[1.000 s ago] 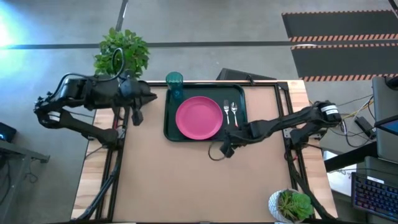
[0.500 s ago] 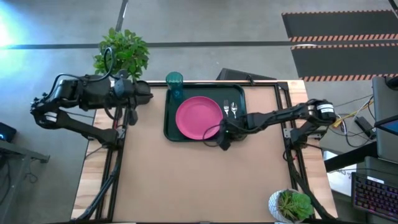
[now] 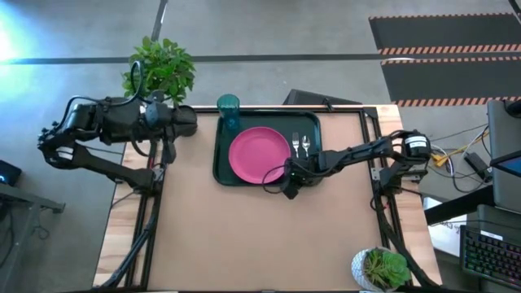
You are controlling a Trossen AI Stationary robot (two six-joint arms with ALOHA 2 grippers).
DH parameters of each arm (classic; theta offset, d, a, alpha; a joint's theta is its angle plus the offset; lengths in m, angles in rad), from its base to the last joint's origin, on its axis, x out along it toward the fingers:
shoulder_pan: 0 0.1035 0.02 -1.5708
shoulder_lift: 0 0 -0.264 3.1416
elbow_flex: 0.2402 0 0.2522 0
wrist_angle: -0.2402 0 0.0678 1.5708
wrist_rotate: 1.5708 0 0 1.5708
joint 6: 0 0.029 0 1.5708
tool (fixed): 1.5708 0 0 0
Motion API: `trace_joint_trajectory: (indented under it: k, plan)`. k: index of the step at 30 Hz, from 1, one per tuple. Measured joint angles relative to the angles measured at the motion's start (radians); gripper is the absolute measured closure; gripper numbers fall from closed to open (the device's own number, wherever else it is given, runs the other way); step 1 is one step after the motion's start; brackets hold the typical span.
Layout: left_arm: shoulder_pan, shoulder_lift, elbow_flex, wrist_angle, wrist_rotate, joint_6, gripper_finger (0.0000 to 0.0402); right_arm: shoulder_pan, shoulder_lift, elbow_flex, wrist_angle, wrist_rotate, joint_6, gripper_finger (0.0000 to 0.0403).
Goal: Pick and place plate/cup/fork/spoon on tray
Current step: Move the green tray to the center of the table
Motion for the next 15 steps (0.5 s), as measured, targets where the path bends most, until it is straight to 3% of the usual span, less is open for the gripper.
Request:
trace_joint_trajectory:
  k: [15]
  plan:
    - [0.0,-0.01,-0.002,-0.004,0.001,-0.002,0.04,0.189,-0.019,-0.016,-0.033,-0.019,0.166,0.0394]
